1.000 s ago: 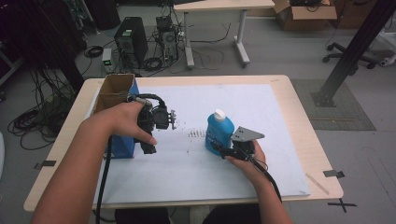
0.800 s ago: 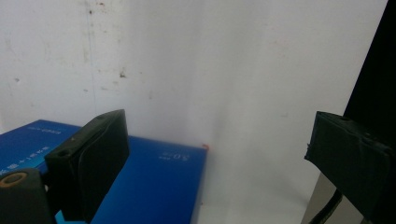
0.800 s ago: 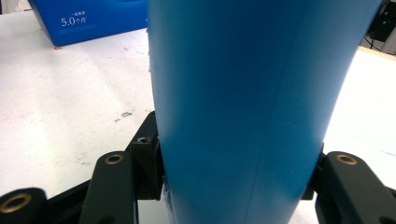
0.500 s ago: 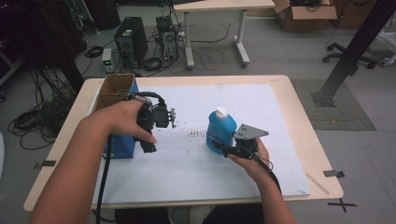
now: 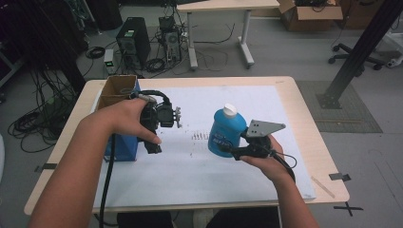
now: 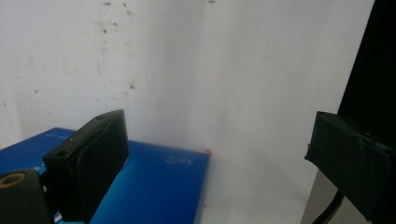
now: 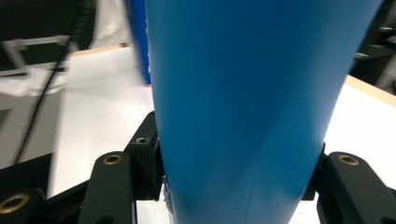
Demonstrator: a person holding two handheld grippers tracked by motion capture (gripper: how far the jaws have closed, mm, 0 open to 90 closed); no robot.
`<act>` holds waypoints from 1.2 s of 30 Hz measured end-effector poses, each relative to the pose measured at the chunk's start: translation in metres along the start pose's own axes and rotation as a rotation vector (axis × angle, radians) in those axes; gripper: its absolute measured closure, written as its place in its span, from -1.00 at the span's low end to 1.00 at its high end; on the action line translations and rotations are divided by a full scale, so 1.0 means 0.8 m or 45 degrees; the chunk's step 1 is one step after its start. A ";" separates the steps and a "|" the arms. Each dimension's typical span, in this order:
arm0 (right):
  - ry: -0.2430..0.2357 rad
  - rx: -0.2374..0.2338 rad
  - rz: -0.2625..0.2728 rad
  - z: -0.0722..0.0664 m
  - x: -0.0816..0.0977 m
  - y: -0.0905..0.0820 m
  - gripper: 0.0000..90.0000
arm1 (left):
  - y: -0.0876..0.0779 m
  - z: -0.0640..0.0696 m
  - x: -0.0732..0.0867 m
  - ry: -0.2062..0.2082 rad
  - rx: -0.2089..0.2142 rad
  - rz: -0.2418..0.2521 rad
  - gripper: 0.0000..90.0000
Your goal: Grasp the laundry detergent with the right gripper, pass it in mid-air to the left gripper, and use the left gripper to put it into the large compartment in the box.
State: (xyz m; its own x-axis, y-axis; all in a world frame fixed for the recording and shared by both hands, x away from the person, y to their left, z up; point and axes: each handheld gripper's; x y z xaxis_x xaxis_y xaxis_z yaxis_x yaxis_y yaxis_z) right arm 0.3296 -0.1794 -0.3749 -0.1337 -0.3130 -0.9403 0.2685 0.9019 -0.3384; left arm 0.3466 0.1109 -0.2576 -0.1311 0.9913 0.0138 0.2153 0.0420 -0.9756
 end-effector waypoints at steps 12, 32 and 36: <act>-0.065 -0.220 -0.077 -0.016 0.006 0.016 -0.04 | -0.010 0.006 -0.004 0.015 0.005 0.027 -0.87; -0.091 -0.391 -0.101 -0.021 0.024 0.054 -0.04 | -0.020 0.017 -0.021 0.061 0.029 0.053 -0.87; -0.099 -0.400 -0.109 -0.025 0.023 0.064 -0.05 | -0.023 0.019 -0.026 0.070 0.030 0.056 -0.88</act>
State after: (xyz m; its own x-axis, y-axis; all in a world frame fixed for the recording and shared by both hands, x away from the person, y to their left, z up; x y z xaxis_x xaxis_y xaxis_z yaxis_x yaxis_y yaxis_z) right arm 0.3221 -0.1328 -0.4090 -0.0665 -0.4028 -0.9129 -0.0495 0.9151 -0.4002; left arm 0.3308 0.0875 -0.2432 -0.0687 0.9975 -0.0176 0.1967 -0.0038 -0.9805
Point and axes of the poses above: each handheld gripper's, and its own axes: y roughly forward along the jaws, x roughly out of its underside, z roughly to its right, and after that the axes turned 4 degrees about -x, right-handed
